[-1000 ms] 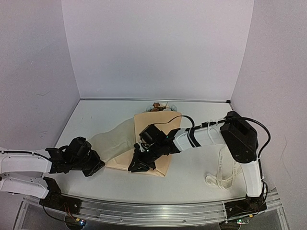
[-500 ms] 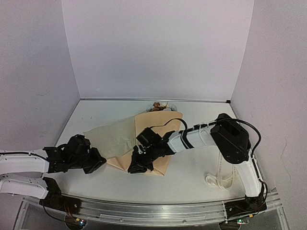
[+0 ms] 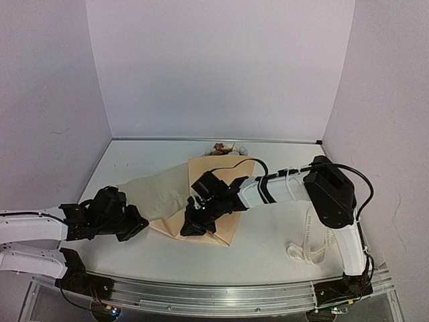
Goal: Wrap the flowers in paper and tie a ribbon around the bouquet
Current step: Press the fold line on the 2/3-folded wrapping paper.
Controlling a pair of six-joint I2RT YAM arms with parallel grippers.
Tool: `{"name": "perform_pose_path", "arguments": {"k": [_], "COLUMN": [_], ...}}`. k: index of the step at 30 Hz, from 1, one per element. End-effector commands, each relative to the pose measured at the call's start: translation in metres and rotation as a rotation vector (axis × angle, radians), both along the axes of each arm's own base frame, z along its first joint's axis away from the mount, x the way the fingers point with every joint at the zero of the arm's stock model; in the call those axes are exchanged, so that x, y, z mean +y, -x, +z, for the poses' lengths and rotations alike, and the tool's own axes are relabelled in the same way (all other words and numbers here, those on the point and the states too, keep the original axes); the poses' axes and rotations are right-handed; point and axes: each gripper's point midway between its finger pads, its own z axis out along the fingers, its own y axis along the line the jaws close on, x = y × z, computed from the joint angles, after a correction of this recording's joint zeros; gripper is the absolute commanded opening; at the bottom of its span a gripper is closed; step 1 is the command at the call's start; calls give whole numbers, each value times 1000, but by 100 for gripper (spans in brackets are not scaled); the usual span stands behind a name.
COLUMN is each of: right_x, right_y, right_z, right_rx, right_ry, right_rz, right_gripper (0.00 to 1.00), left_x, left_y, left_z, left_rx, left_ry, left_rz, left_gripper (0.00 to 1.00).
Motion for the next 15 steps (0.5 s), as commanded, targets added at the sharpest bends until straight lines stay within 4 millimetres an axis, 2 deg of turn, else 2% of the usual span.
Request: {"name": "perform_pose_path", "arguments": {"k": [1,7,15], "right_x": [2,1,-10], "right_y": [-10,-18,-21], "right_z": [10,-16,-35], "right_rx": [-57,-69,-66], "right_ry": [15,83,168], "right_rz": [9,-5,-27], "right_gripper": [4,3,3], "left_x": [-5,-17,-48], "left_y": [-6,-7,-7], "left_z": [23,32,58], "left_rx": [-58,-85,-189], "left_ry": [15,9,28], "left_rz": [-13,-78,-213], "left_gripper": [0,0,0]}}
